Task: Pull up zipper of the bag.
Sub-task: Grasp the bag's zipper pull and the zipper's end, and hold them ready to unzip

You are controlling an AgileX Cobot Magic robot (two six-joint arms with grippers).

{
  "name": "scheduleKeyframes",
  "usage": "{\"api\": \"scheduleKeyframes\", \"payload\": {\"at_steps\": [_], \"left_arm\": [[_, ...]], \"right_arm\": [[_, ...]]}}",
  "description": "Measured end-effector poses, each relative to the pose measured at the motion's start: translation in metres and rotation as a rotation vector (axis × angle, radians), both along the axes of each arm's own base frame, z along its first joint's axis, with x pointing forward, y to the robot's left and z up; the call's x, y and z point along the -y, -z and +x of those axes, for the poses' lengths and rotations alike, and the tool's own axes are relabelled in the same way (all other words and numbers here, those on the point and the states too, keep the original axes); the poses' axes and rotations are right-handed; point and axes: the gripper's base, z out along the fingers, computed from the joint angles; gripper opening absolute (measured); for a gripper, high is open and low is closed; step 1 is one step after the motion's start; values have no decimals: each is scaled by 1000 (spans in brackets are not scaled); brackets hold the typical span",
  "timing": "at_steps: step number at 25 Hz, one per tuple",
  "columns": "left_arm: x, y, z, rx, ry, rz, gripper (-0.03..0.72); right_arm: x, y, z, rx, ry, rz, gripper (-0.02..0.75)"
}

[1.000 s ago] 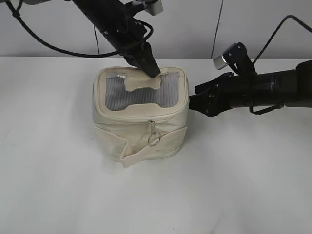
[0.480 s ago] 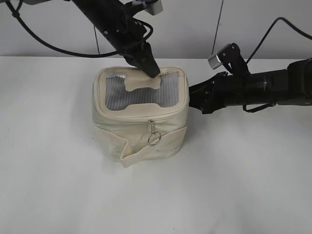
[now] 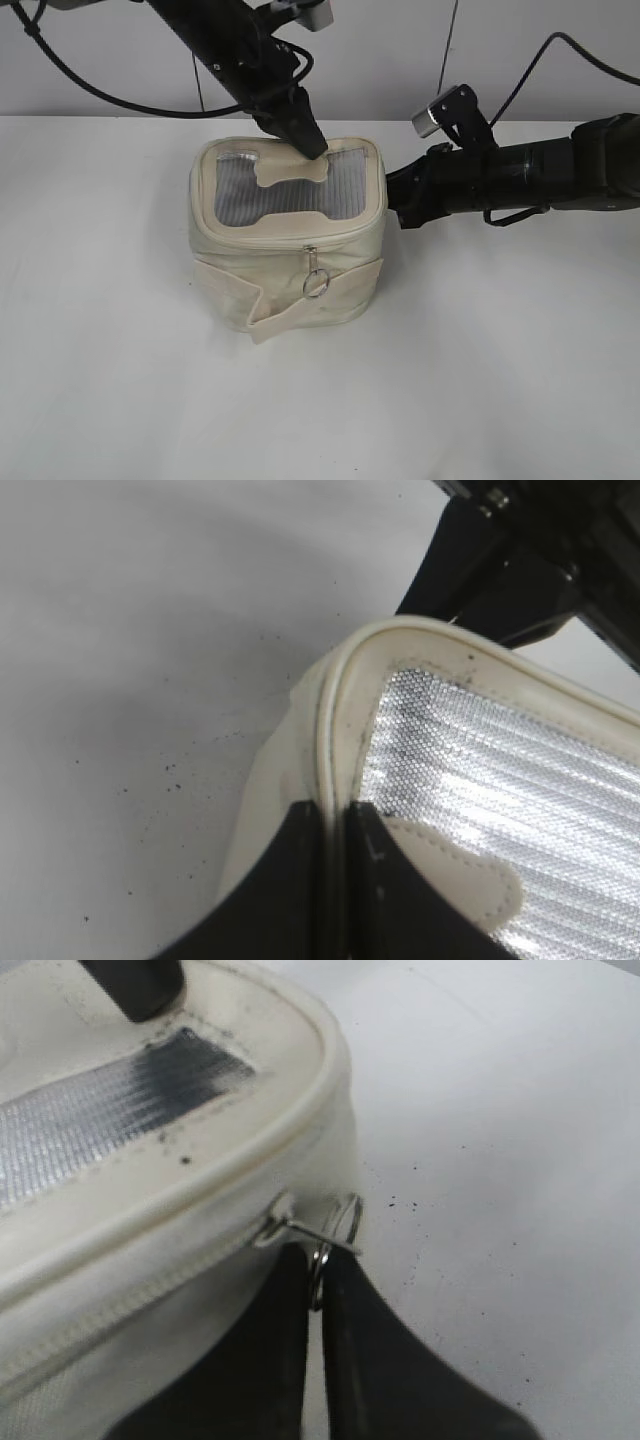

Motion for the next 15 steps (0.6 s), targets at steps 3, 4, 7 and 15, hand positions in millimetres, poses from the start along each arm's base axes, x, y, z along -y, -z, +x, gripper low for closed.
{"api": "scheduleKeyframes", "payload": {"at_steps": [3,4,7,15], "left_arm": [[0,0,0,0,0,1,47],[0,0,0,0,-1,1,46],[0,0,0,1,-1,0,46],[0,0,0,-1,-2,1,46]], "right_arm": [[0,0,0,-19,20,7,22],[1,0,0,-29,29,11,22],[1,1,1,-62,56,21,42],[5,6,-1,-114,77,-23,357]]}}
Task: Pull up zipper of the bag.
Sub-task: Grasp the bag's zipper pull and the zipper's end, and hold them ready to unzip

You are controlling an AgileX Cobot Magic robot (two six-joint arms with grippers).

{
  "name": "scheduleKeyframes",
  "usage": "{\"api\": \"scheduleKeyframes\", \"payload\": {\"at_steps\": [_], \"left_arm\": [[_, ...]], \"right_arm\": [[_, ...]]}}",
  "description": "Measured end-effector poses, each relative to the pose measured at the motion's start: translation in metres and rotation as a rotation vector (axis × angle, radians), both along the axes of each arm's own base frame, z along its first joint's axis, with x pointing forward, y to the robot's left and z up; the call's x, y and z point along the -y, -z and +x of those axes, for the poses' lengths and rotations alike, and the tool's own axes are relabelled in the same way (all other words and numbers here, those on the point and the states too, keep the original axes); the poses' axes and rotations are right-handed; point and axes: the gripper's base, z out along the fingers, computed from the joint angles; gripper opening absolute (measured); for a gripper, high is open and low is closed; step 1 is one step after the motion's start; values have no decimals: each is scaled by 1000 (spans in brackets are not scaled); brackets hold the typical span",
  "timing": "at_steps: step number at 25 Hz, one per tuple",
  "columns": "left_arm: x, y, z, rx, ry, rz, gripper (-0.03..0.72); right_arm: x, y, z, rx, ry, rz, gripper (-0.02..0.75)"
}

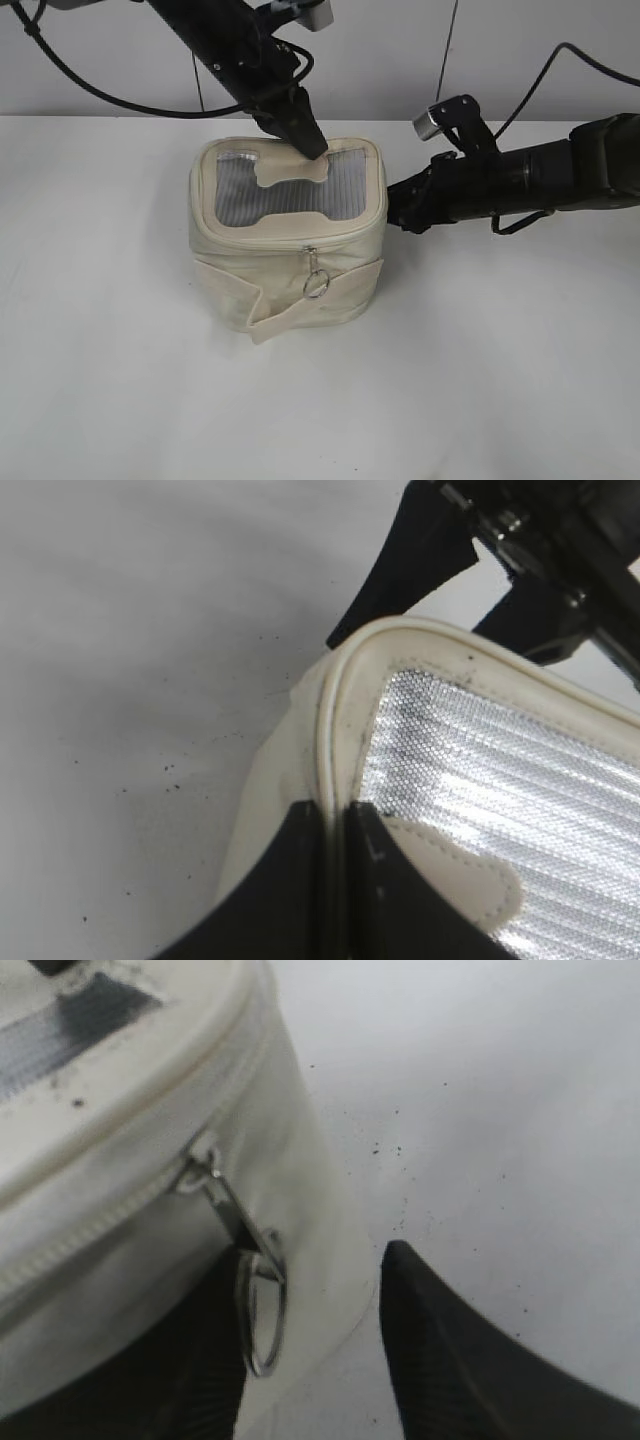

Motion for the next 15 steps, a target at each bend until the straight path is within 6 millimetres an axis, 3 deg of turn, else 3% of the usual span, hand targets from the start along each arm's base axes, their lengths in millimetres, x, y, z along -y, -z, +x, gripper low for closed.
{"api": "scheduleKeyframes", "payload": {"at_steps": [7,13,15], "left_arm": [[0,0,0,-1,0,0,46],[0,-1,0,0,0,0,46],[0,-1,0,0,0,0,46]], "right_arm": [[1,1,0,-16,13,-4,410],[0,-2,2,22,20,16,410],[0,-2,2,33,11,21,378]]}}
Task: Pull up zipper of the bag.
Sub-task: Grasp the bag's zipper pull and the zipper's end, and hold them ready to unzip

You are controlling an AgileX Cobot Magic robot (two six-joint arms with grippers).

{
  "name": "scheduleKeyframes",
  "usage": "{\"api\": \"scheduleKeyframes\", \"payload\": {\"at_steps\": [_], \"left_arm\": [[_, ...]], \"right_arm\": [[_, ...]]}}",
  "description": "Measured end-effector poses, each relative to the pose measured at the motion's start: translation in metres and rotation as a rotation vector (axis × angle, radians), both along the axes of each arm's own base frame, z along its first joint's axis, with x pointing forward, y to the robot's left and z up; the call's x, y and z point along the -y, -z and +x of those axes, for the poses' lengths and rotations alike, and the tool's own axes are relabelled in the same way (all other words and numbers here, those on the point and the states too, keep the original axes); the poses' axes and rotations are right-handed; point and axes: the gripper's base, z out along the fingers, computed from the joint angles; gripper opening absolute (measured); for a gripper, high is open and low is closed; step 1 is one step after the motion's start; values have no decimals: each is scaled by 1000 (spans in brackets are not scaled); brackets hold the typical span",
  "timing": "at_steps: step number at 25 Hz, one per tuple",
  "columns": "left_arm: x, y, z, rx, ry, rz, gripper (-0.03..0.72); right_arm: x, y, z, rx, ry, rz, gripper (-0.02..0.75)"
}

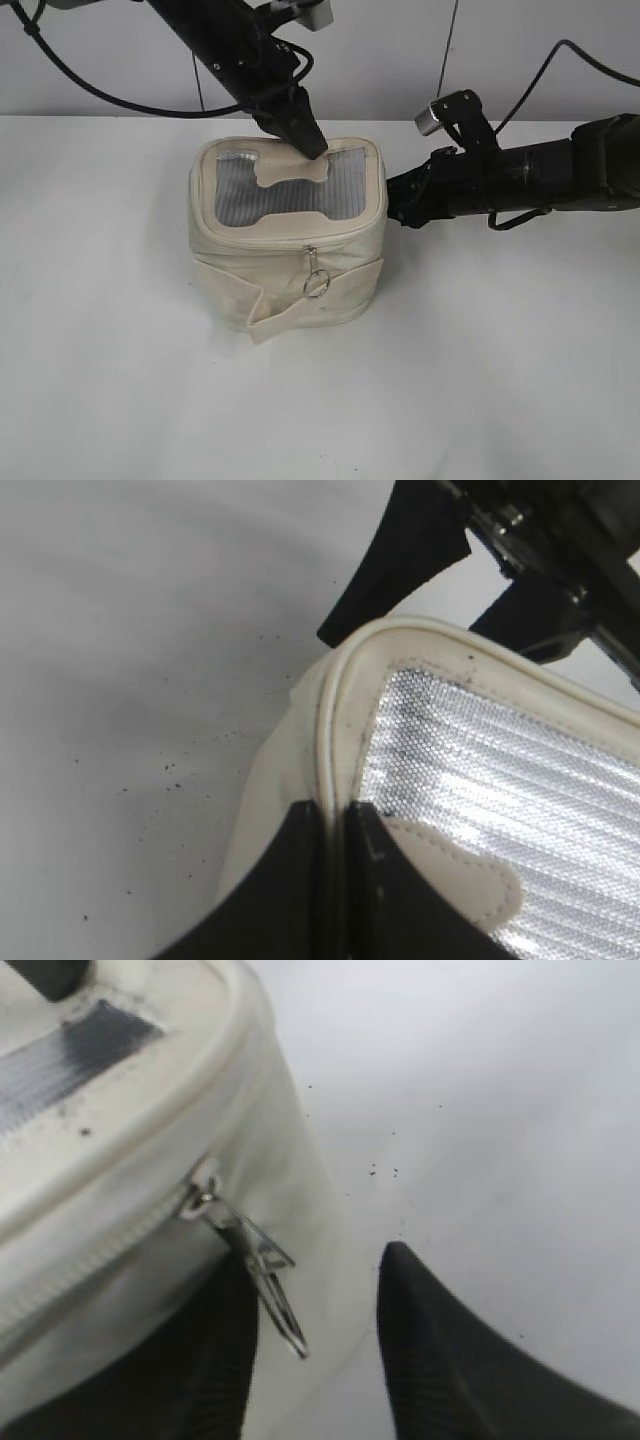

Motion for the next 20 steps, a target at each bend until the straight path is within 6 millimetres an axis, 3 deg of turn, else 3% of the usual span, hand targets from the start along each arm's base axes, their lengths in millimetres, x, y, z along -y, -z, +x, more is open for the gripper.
{"api": "scheduleKeyframes", "payload": {"at_steps": [1,4,6,12,20], "left_arm": [[0,0,0,0,0,0,46],[0,0,0,0,0,0,46],[0,0,0,0,0,0,46],[0,0,0,1,0,0,45],[3,0,-2,-1,5,-2,45]], "right_arm": [[0,0,0,2,-5,4,337],[-3,-2,-1,5,-19,26,116],[-4,-2,-2,5,-24,33,45],[8,-4,-18,-42,15,38,16],[30,-27,-65,-83,77,63,12]]}}
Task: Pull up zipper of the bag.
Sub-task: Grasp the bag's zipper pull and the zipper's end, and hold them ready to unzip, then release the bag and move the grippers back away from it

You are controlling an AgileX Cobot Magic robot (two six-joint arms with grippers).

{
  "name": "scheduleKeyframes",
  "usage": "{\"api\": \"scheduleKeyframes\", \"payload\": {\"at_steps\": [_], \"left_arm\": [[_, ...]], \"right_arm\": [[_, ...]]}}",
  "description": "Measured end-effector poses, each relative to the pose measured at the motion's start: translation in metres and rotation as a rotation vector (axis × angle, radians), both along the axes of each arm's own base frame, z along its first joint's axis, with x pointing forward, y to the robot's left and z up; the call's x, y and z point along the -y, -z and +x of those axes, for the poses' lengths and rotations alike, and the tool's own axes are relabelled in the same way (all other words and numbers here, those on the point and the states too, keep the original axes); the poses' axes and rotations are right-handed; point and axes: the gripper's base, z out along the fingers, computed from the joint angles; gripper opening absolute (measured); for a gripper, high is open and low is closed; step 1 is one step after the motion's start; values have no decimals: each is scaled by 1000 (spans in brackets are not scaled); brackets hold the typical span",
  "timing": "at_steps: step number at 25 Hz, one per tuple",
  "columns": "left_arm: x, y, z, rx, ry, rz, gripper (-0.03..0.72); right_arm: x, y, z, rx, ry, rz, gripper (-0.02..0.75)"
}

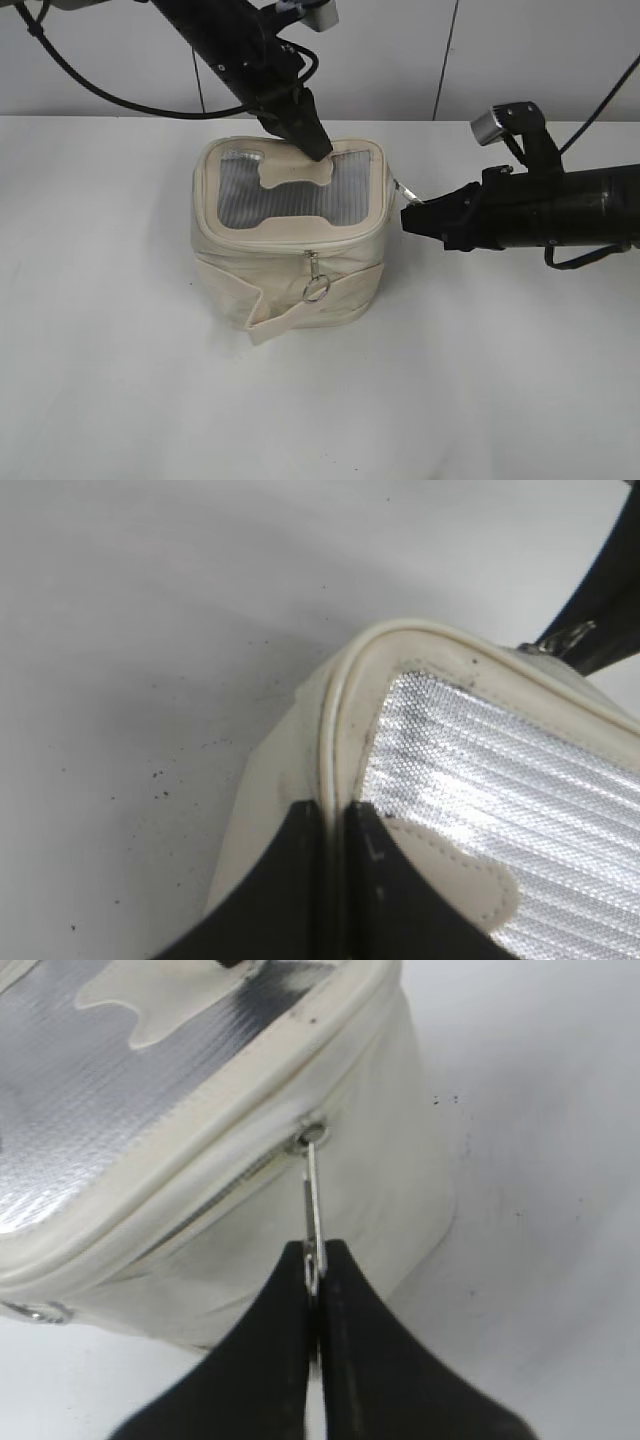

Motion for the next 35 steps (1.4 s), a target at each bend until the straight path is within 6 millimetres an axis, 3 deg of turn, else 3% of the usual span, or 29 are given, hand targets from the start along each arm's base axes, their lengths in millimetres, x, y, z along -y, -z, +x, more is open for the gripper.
{"api": "scheduleKeyframes", "payload": {"at_steps": [6,9,15,20,24,26,29,31,35], "left_arm": [[0,0,0,-33,-47,1,43],[0,0,0,-47,-72,1,44],[0,0,1,-78,-133,1,44],[4,1,-2,-106,-161,9,44],[7,1,-5,-119,-171,16,52],[7,0,-5,-125,-189,13,101],[7,-7,-4,-149,-256,-14,229],[3,-16,-5,-155,-293,-27,271],[-10,-59,-11,-118,-358,-83,256]], "right_arm": [[4,-14,-31,-78,41,53,9],[-3,-17,-48,-127,4,59,9],[-54,-16,-79,-164,-142,42,9],[-100,-21,-93,-117,-171,-43,11],[-111,-18,-92,-153,-130,-54,26],[-109,-17,-92,-192,-114,-43,98],[-97,-21,-90,-253,-107,-31,346],[-84,-31,-85,-274,-64,-29,499],[-48,-60,-80,-315,51,-16,540]]}}
